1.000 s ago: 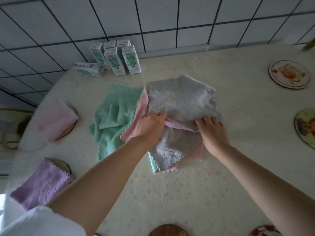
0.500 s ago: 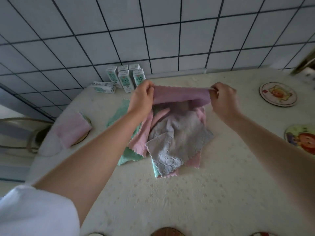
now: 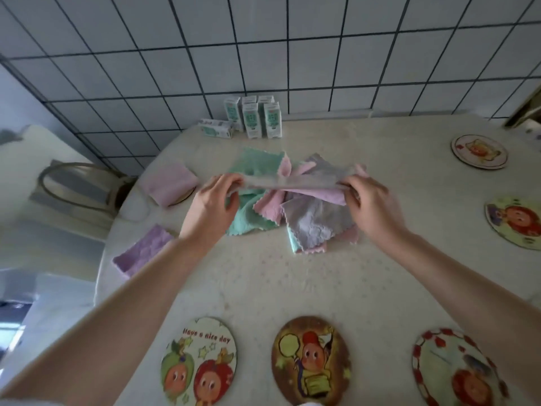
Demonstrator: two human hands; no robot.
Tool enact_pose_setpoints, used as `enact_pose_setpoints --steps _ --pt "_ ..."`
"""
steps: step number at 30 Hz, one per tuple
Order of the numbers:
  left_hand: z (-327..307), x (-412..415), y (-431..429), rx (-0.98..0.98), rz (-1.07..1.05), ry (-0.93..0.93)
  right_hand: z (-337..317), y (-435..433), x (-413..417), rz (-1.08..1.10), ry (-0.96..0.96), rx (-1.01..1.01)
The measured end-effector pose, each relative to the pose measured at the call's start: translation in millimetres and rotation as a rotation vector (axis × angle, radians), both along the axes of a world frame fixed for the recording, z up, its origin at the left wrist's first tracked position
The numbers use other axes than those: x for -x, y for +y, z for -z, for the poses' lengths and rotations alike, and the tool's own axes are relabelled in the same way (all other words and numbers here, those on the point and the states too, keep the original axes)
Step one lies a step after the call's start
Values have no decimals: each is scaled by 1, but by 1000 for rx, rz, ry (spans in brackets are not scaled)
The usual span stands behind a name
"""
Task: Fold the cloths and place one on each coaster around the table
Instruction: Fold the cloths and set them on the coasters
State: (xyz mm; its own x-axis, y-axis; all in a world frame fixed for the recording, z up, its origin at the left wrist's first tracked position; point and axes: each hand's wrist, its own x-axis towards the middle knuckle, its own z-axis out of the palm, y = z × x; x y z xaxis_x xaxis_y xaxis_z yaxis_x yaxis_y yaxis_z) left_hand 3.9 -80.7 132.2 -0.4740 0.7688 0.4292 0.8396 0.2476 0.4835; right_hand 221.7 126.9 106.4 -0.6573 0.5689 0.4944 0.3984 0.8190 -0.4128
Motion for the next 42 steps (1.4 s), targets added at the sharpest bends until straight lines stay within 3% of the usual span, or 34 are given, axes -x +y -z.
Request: enact_pose_setpoints --steps 12,22,30,42 --pt "105 -76 -193 187 54 -186 75 -189 -80 -89 -343 233" --pt "133 -118 -284 273 -9 -411 107 -272 -135 -44 -392 464" --pt "135 -126 -304 308 -143 -556 102 -287 -157 39 -342 596" --pt "134 -69 -228 297 -452 -885 106 -208 -94 279 -165 857"
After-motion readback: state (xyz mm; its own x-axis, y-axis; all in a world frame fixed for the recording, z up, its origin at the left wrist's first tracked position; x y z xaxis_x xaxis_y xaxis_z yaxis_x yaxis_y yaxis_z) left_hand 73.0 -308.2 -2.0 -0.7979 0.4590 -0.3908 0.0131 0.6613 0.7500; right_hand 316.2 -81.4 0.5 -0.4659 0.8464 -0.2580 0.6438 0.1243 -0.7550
